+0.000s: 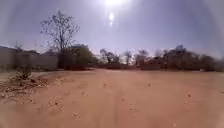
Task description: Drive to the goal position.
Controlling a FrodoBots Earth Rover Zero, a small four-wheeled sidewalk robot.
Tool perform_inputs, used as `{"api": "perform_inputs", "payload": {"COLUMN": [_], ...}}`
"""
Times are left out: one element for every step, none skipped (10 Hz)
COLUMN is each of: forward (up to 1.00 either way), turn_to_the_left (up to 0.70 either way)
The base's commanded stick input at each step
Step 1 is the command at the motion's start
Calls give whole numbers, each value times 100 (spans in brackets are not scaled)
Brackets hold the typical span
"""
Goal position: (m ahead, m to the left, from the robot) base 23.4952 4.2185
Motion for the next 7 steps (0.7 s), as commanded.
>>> {"api": "perform_inputs", "payload": {"forward": [85,85,85,85,85,85,85], "turn_to_the_left": [0,0,0,0,0,0,0]}}
